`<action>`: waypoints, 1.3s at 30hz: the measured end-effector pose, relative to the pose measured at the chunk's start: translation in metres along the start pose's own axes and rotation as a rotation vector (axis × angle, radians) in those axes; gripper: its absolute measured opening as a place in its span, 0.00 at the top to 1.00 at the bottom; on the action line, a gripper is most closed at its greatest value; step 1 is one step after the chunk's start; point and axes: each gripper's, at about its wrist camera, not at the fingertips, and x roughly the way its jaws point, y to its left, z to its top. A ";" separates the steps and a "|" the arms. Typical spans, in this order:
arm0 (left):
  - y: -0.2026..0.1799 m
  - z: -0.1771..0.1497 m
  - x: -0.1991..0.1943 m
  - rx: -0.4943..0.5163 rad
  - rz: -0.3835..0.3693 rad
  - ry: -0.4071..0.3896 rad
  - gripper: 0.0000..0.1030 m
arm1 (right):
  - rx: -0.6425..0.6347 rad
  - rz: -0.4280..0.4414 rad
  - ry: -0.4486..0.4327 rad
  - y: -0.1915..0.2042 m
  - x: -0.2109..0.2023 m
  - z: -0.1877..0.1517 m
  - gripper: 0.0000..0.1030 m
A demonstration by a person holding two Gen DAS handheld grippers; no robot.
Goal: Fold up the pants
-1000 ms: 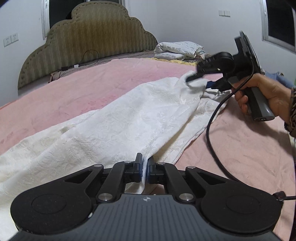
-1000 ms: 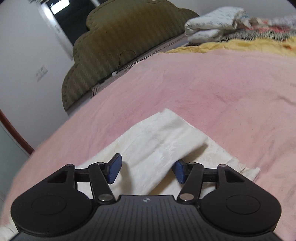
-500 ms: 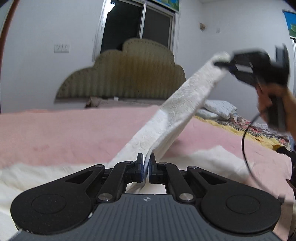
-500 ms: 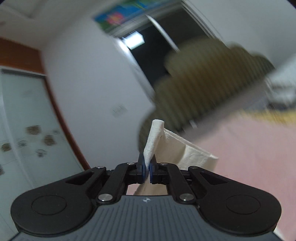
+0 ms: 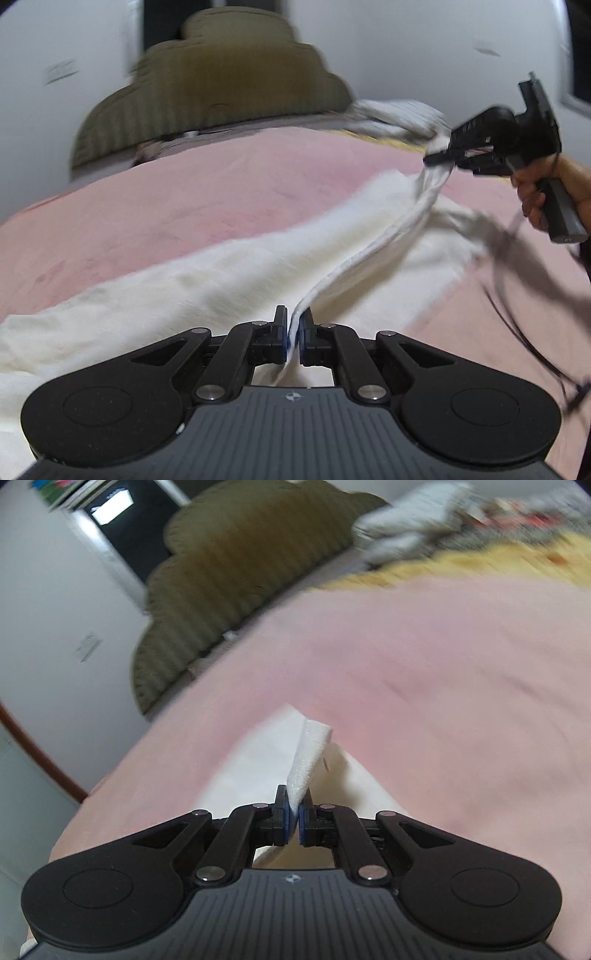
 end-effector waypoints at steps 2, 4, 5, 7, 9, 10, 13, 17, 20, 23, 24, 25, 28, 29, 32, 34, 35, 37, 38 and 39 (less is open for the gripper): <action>0.023 0.021 0.001 -0.049 0.078 -0.027 0.91 | -0.090 0.078 0.021 0.046 0.024 0.033 0.95; 0.051 0.045 -0.015 -0.140 0.207 -0.110 0.90 | -0.189 0.118 -0.004 0.098 0.043 0.061 0.95; 0.061 0.057 -0.032 -0.177 0.275 -0.195 0.90 | -0.198 0.177 -0.055 0.120 0.043 0.074 0.95; 0.067 0.073 -0.066 -0.190 0.355 -0.360 0.89 | -0.185 0.335 -0.174 0.149 0.020 0.088 0.95; 0.057 0.079 -0.085 -0.111 0.389 -0.414 0.90 | -0.230 0.391 -0.269 0.161 -0.007 0.084 0.95; 0.048 0.078 -0.084 -0.051 0.367 -0.366 0.91 | -0.251 0.376 -0.284 0.157 -0.015 0.079 0.95; 0.017 0.049 -0.051 0.074 0.175 -0.126 0.88 | -0.181 0.246 -0.203 0.103 -0.021 0.054 0.95; -0.028 0.000 -0.016 0.180 0.023 0.053 0.89 | -0.057 0.003 -0.085 0.010 -0.031 0.006 0.95; -0.046 -0.014 -0.011 0.243 0.030 0.071 0.89 | 0.053 -0.061 0.001 -0.037 -0.032 -0.023 0.95; -0.043 -0.017 -0.017 0.241 0.026 0.068 0.89 | 0.109 -0.058 0.023 -0.056 -0.032 -0.036 0.95; -0.043 -0.017 -0.022 0.240 0.024 0.061 0.89 | 0.102 -0.055 0.012 -0.057 -0.034 -0.038 0.95; -0.037 -0.013 -0.022 0.241 0.021 0.053 0.89 | 0.083 -0.059 0.001 -0.054 -0.038 -0.039 0.95; -0.038 -0.014 -0.017 0.262 0.001 0.059 0.89 | 0.029 -0.062 -0.020 -0.047 -0.049 -0.039 0.95; -0.039 -0.018 -0.015 0.278 -0.004 0.067 0.89 | 0.026 -0.064 -0.016 -0.049 -0.049 -0.038 0.95; -0.044 -0.031 -0.007 0.340 0.006 0.071 0.90 | 0.031 -0.089 0.009 -0.054 -0.039 -0.039 0.95; -0.042 -0.032 -0.008 0.336 0.001 0.067 0.90 | 0.063 -0.090 0.015 -0.058 -0.040 -0.042 0.94; -0.038 -0.030 -0.009 0.318 -0.010 0.070 0.89 | 0.070 -0.086 0.018 -0.059 -0.041 -0.042 0.92; -0.030 -0.025 -0.016 0.277 -0.032 0.063 0.76 | 0.069 -0.108 0.032 -0.056 -0.047 -0.038 0.90; -0.027 -0.022 -0.022 0.255 -0.049 0.055 0.73 | 0.071 -0.140 0.021 -0.054 -0.052 -0.035 0.86; -0.024 -0.019 -0.029 0.231 -0.060 0.041 0.64 | 0.076 -0.191 -0.020 -0.050 -0.059 -0.030 0.84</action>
